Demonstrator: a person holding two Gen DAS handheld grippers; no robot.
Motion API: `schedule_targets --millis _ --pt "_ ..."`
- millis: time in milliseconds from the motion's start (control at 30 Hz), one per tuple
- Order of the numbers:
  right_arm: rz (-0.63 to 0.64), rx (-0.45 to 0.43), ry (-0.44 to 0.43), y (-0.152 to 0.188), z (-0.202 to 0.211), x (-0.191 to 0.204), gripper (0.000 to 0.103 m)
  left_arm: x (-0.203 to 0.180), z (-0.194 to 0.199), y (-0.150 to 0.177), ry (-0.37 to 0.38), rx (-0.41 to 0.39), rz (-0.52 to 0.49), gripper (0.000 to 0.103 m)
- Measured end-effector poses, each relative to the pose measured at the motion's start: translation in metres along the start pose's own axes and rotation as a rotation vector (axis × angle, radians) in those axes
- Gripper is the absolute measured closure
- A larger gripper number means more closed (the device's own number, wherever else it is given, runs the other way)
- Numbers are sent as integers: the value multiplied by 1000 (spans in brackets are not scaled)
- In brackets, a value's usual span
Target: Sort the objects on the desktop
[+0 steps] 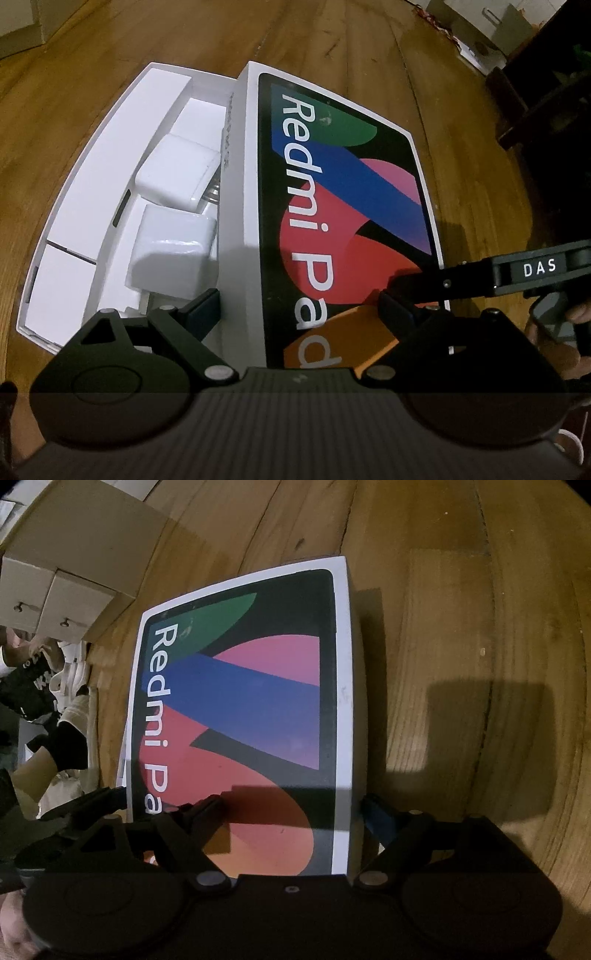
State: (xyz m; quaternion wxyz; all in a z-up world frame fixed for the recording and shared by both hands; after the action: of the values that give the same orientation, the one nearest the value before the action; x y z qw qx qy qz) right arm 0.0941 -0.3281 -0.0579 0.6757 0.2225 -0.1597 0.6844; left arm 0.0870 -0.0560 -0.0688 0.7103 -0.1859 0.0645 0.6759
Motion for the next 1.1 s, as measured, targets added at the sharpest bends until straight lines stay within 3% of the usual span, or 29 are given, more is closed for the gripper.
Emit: schedule_targets --millis 600,667,1100 --pt "24 4 21 -2 2 1 8 -4 -4 0 -2 -11 -30 10" --pt "25 11 23 -4 4 4 12 -3 -3 1 5 -13 -29 11" --pt "99 21 14 12 34 19 19 -3 20 1 31 -65 -58 7"
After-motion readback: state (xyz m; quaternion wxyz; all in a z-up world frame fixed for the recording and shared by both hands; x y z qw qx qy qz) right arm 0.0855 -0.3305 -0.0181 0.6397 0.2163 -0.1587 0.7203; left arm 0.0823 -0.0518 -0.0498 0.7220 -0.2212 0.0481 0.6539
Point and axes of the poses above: each gripper's, at about its wrist camera, not at the fingertips, and z roughly against the way its jaws point, x to its left, y to its underside, the point moved 1 cm from there along -z, roughly the way its jaws point, and after that the axes turned 12 degrees about x, right-handed, at the moved point
